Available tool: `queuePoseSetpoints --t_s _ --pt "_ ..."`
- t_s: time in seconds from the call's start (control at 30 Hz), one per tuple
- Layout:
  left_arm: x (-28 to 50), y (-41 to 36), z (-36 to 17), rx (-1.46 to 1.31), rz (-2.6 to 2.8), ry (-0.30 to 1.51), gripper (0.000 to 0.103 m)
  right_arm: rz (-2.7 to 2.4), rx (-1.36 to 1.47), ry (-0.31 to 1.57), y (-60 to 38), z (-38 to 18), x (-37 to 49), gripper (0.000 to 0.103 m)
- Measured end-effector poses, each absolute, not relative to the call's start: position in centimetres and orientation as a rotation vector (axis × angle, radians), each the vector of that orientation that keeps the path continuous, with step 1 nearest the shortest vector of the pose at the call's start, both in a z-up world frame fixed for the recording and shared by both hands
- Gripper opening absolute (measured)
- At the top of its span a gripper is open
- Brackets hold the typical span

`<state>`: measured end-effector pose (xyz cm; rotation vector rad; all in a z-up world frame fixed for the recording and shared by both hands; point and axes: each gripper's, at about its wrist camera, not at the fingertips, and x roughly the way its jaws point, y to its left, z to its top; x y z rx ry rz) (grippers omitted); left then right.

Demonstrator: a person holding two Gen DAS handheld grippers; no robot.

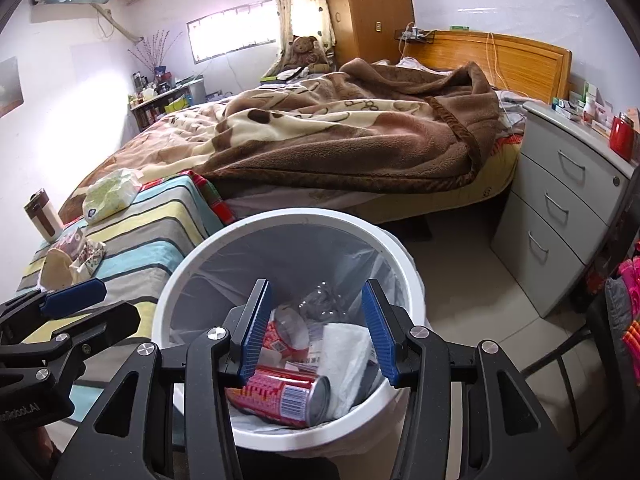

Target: Collect trash

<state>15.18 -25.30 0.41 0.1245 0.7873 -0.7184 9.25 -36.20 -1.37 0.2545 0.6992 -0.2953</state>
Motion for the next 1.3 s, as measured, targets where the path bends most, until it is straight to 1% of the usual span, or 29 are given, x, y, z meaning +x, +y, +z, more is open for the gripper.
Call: queuePoseSetpoints --t_s 0.2,0.83,0.97,1.3 --pt "14.9 -23.4 1.0 0.118 -0.691 0.774 0.063 -0.272 0.247 0.684 -35.1 -1.0 9.4 0.052" --pt "15.0 -15.5 2.3 0.072 -0.562 0.726 0.063 -0.137 0.205 0.657 -29.9 -0.2 11.3 0.057" --pt "15.6 -13.1 2.2 0.041 -0.525 0.73 0.063 -0.093 0.195 0.656 -28.7 -0.2 12.0 0.061" --pt "17.9 -6.8 1.7 -0.021 -0.385 0.74 0.063 0.015 0.148 0.668 -25.2 -0.2 14.5 0.061"
